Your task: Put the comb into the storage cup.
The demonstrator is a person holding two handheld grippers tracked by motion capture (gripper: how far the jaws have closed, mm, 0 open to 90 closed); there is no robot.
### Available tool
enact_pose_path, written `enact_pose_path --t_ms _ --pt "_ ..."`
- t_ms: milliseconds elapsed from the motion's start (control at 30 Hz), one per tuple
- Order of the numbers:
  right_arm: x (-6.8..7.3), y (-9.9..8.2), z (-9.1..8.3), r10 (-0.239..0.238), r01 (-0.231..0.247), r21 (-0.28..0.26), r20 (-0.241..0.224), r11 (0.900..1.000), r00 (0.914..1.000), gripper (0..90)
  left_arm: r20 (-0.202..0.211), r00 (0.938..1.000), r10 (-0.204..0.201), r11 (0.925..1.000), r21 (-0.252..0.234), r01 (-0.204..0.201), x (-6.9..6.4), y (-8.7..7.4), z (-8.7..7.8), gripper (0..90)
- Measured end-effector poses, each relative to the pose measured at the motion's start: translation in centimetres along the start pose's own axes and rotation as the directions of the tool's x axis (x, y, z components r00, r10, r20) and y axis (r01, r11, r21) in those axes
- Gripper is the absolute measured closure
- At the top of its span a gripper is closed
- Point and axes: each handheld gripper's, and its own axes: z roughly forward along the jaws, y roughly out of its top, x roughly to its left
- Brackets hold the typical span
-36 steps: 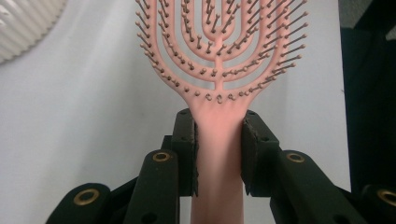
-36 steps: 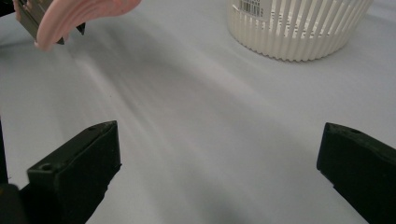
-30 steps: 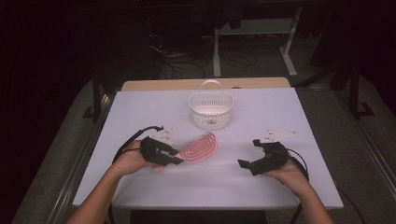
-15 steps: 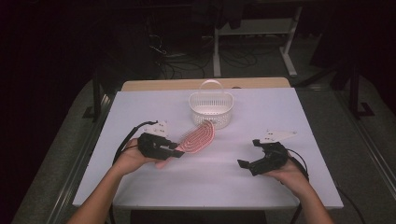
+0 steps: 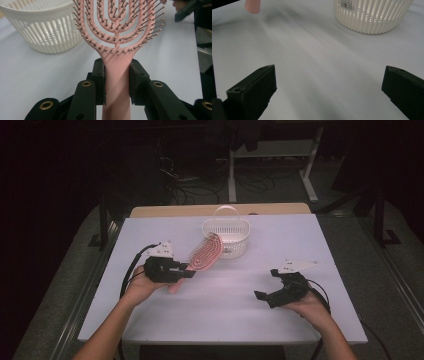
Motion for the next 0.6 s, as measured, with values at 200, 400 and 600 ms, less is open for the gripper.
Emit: enact_pose_path --t_ms 200,400,600 --pt "0.0 0.0 0.1 0.001 -0.001 -0.001 -0.004 1.0000 1.0000 0.0 -0.027 0.9994 -0.022 0.9976 -0.067 0.020 0.4 0.4 -0.4 70.5" --pt "0.0 0.0 0.0 0.003 -0.003 -0.004 -0.002 1.0000 1.0000 0.0 -0.041 0.9988 -0.028 0.9951 -0.096 0.024 0.9 0.8 -0.4 70.5" --pt "-0.1 0.1 0.1 0.008 -0.008 -0.005 -0.001 1.0000 1.0000 0.0 -0.049 0.9983 -0.031 0.9917 -0.126 0.024 1.4 1.7 -0.3 70.5"
